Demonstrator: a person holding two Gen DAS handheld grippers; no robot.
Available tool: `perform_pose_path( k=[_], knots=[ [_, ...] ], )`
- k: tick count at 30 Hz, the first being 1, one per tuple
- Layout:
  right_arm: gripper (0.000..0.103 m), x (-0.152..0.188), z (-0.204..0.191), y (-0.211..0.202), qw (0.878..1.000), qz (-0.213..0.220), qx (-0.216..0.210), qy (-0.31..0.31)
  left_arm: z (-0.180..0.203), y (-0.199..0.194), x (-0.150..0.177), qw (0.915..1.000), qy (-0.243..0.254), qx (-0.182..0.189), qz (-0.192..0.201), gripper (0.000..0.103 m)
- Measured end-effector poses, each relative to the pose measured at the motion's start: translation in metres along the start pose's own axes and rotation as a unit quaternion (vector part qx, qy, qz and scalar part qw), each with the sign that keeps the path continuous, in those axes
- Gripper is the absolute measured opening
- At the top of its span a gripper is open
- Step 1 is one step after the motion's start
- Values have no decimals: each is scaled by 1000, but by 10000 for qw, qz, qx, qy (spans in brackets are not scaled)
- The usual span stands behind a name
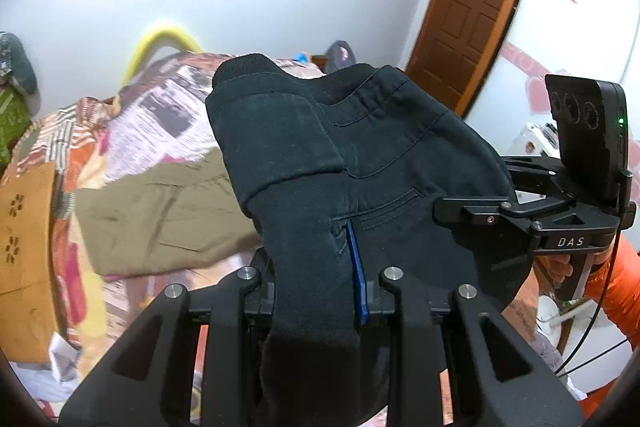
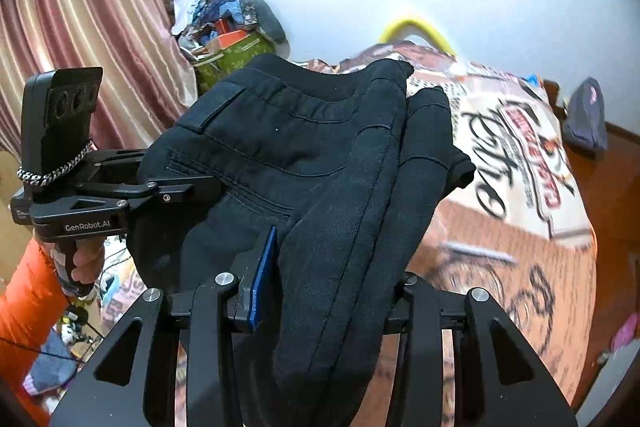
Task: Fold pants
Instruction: 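Lift the black pants stack with both grippers and carry it over the olive pants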
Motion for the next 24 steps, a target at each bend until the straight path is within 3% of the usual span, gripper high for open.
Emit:
perform_pose_path(
  k=[13,18,24],
  knots=[
    [36,-76,-47,83,9983,262,-196,-475,-114,-2,-25,9969,-164,-692,330,26],
    [36,-96,-49,125,9980,205,-214,-554,-163,23,-19,9953,-308,-856,329,26],
    [36,-99,-42,182,9983,20,-75,-576,-220,80,1,9943,-843,-642,106,27]
  ],
)
Point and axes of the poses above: each gripper's, at about its wrist camera, not at the fingertips, and y roughly the way its jaws point, z to its right, x to its underside, the point moved 1 cm from there along y, roughly the way its jaws point, and after that the axes turned 10 degrees about y, right-handed, at the moved point
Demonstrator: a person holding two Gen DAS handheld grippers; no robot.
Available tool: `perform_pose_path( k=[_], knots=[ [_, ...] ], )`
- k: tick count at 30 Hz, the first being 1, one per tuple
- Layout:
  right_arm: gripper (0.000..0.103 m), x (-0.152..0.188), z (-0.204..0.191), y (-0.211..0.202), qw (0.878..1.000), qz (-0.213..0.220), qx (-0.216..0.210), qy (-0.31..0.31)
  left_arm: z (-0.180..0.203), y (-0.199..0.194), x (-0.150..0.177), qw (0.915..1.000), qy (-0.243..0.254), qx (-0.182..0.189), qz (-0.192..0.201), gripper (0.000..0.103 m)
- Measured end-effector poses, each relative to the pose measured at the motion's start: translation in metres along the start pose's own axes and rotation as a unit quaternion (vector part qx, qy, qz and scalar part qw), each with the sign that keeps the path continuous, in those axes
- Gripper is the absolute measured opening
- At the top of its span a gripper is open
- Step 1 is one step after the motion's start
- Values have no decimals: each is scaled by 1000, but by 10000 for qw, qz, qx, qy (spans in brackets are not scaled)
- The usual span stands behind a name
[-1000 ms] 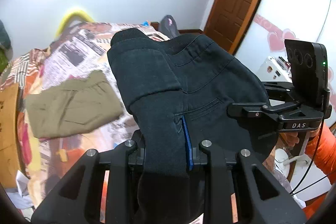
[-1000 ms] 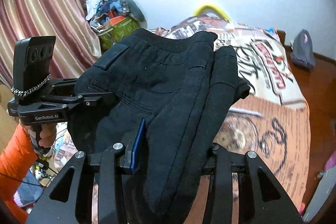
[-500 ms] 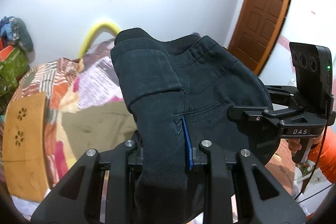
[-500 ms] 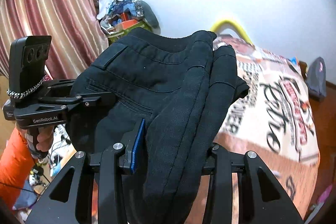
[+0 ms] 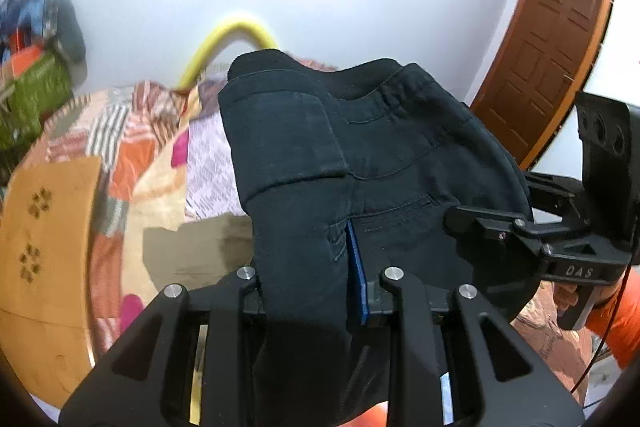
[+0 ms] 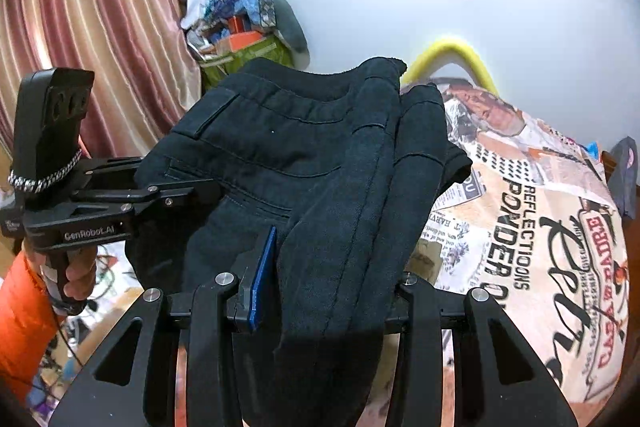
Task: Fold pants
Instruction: 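Lift the black pants stack with both grippers and carry it over the olive pants, then lower the black pants onto the olive pants and open both grippers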
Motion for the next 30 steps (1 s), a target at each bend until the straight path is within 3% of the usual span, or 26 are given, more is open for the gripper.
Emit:
perform_pose_path(
  k=[7,9,12,16,21,24,30],
  knots=[
    [36,15,36,78,9970,-681,116,363,-33,92,31,9969,-354,57,-695,29],
    [38,23,44,96,9949,-885,157,455,-38,106,40,9962,-428,-2,-763,42],
    [48,32,57,105,9939,-905,198,593,-48,121,51,9948,-604,0,-815,52],
    [49,33,60,99,9921,-979,124,772,-50,116,53,9940,-770,-17,-774,58],
    [60,34,60,80,9919,-1011,556,540,-50,86,51,9923,-797,-662,-686,63],
    [60,38,64,62,9903,-1042,761,506,-53,65,52,9903,-938,-781,-660,63],
    [60,33,61,-1,9932,-610,834,544,-33,0,56,9897,-754,-1112,-489,63]
  ],
)
Point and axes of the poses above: each gripper's, at about its wrist camera, not at the fingertips, and y roughly the way its jaws point, z to its right, x to its underside, the point moved 1 cm from there along y, roughly the way its jaws point, and after that the axes turned 10 degrees about y, right-handed, at the moved point
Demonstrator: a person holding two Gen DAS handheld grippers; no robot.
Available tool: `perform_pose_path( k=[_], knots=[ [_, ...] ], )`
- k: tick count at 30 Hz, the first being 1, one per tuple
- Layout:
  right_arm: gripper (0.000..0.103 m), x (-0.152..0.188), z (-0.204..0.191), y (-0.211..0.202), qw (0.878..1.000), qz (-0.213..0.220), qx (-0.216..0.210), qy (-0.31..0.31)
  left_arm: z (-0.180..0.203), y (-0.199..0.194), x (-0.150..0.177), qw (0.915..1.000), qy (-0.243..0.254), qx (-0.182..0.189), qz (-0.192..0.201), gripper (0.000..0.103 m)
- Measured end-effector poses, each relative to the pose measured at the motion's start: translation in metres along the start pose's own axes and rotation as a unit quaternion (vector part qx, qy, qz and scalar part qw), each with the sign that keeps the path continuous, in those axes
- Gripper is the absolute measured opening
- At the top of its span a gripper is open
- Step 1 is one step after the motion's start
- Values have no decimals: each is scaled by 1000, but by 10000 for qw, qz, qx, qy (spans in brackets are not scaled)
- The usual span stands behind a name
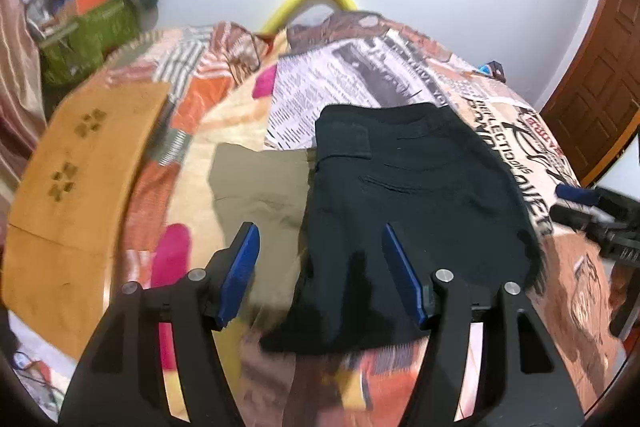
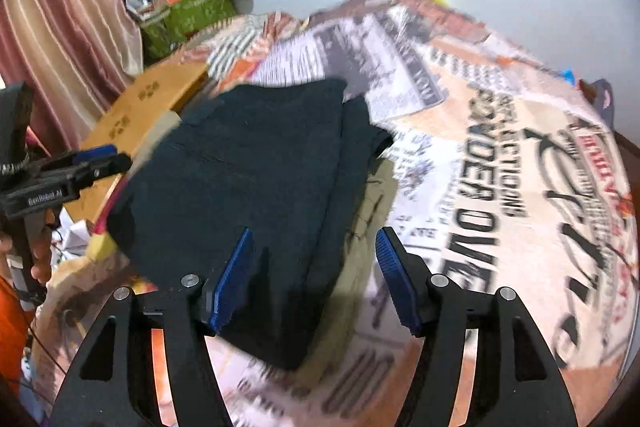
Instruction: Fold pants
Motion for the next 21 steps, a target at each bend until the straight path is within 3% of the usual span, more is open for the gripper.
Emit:
perform_pose_path(
  k=[7,12,21],
  knots=[
    [60,6,-26,-109,9956,931,-123,-64,29,-102,16,9982,233,-342,443,63],
    [60,23,-64,-183,9866,1585,-308,-244,61,-190,26,9926,462,-383,1056,63],
    [60,85,-112,-293,9625,2600,-664,-393,131,-356,72,9670,748,-470,2389,63]
  ],
)
Point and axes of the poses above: each gripper's, at about its wrist camera, not at the fingertips, and y roughly the way its jaws point, z to its right, x to its underside, the point moved 1 cm from there along y, roughly the way its jaws point, and after that the axes turned 10 degrees about y, right-handed, at the moved point
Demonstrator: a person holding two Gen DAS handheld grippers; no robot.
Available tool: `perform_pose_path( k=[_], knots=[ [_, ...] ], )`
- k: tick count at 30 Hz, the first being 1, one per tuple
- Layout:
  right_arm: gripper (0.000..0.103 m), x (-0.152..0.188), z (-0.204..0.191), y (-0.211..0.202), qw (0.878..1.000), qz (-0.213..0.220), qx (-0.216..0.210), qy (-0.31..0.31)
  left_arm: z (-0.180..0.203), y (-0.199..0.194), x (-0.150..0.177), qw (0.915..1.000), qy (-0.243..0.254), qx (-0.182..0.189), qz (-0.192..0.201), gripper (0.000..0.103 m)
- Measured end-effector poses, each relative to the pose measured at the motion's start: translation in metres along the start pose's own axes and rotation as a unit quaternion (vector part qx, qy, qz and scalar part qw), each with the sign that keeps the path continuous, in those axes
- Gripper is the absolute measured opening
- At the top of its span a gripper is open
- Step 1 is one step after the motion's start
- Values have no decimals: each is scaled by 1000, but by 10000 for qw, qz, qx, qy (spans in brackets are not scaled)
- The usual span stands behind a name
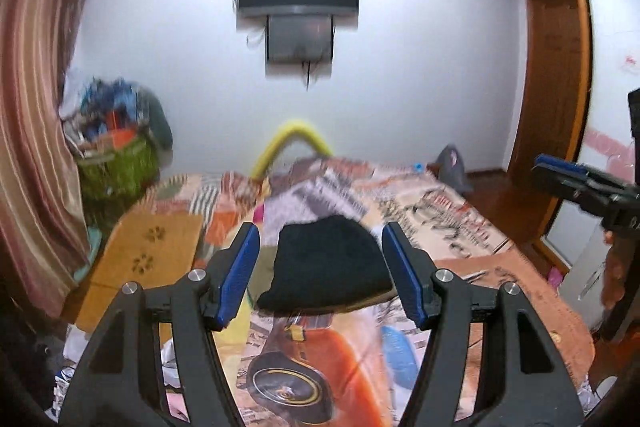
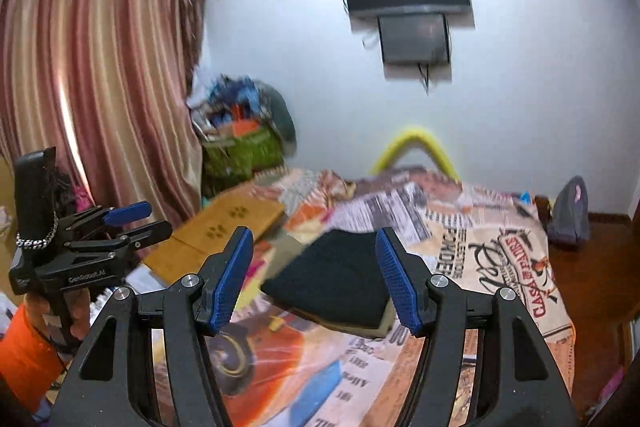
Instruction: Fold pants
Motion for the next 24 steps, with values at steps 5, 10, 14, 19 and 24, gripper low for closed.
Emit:
perform_pose_path(
  k=[5,10,14,19,24],
  knots=[
    [60,13,-23,-54,9985,528,-109,-68,28,-69,2,9986,21,-77,526,63],
    [60,32,-33,-81,9960,880,-105,-134,43,-108,14,9972,-57,-212,717,70],
    [61,43,-31,-87,9951,982,-62,-65,53,-124,26,9951,-77,-495,857,89],
    [82,50,-34,-94,9934,1127,193,-100,58,-130,35,9941,-85,-527,946,101],
    [99,56,-38,-95,9918,1213,388,-92,65,-137,42,9933,-55,-521,1029,103]
  ],
)
Point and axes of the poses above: each gripper's, at about its wrist camera, not at the fingertips, and y roughly the way its jaws point, z to its right, x to its underside, the point moved 1 cm from there along y, roughly the way its jaws point, and after that the axes turned 10 degrees about y, right-handed, at the moved point
